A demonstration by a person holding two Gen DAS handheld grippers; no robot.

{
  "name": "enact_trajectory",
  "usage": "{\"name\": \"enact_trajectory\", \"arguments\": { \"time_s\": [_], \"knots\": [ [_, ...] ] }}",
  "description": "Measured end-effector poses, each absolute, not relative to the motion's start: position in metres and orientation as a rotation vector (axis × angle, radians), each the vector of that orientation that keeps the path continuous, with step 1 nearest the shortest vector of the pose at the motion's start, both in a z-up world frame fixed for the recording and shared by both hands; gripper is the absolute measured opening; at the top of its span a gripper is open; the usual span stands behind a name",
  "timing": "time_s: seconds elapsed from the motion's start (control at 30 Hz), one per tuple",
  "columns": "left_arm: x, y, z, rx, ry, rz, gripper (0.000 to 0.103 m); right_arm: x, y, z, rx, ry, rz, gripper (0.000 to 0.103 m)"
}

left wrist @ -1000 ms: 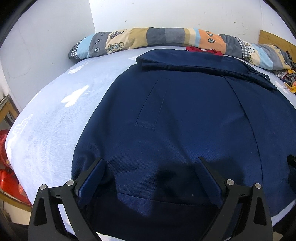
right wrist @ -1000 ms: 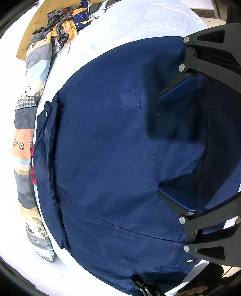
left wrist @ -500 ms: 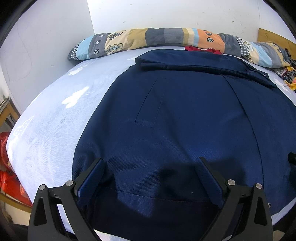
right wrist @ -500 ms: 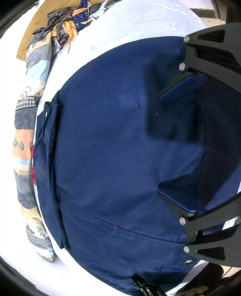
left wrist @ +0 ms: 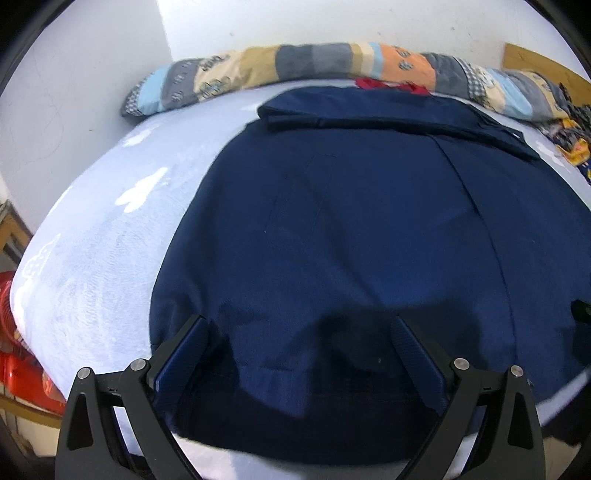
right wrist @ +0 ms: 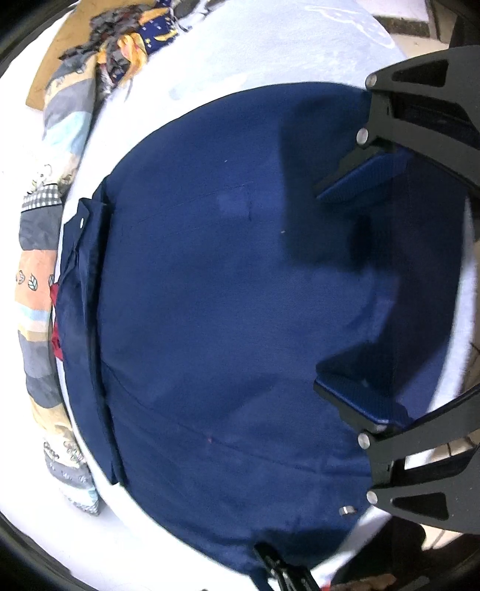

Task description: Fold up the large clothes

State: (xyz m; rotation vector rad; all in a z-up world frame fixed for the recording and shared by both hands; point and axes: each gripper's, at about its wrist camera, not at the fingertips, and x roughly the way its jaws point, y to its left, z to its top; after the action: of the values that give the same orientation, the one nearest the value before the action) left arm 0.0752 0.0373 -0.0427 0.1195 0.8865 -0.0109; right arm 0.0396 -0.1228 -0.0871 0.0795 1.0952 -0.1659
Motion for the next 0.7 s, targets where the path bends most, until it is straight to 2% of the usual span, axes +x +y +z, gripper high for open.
{"name": "enact_trajectory", "arguments": {
  "time_s": [0.03, 0.2, 0.33, 0.37, 0.4, 0.43, 0.47, 0.63, 0.7],
  "knots": [
    [0.074, 0.041, -0.037, 0.115, 0.896, -0.025, 0.092, 0.035, -0.130, -0.080, 0.130, 1.085, -0.140, 0.086],
    [0.060, 0.098, -0.004, -0.030, 0.902, -0.080, 0.092, 0.010, -0.185, -0.043, 0.320, 0.974, -0.150, 0.088],
    [0.065, 0.162, -0.008, -0.284, 0.958, -0.021, 0.089, -0.006, -0.239, -0.045, 0.505, 0.964, -0.225, 0.088],
    [0.066, 0.175, -0.013, -0.342, 0.979, -0.014, 0.081, -0.010, -0.251, -0.052, 0.576, 0.969, -0.231, 0.087],
    [0.067, 0.186, -0.020, -0.401, 1.001, -0.017, 0.075, -0.012, -0.258, -0.058, 0.624, 0.981, -0.228, 0.086],
    [0.067, 0.192, -0.024, -0.430, 1.016, -0.022, 0.067, -0.014, -0.264, -0.068, 0.673, 1.002, -0.227, 0.079],
    [0.067, 0.197, -0.027, -0.450, 1.025, -0.026, 0.065, -0.015, -0.268, -0.076, 0.703, 1.021, -0.232, 0.074],
    [0.066, 0.211, -0.032, -0.504, 1.021, -0.043, 0.064, -0.014, -0.271, -0.091, 0.771, 1.041, -0.198, 0.073],
    [0.067, 0.216, -0.033, -0.511, 1.022, -0.058, 0.064, -0.010, -0.263, -0.092, 0.783, 1.047, -0.131, 0.065]
  ]
}}
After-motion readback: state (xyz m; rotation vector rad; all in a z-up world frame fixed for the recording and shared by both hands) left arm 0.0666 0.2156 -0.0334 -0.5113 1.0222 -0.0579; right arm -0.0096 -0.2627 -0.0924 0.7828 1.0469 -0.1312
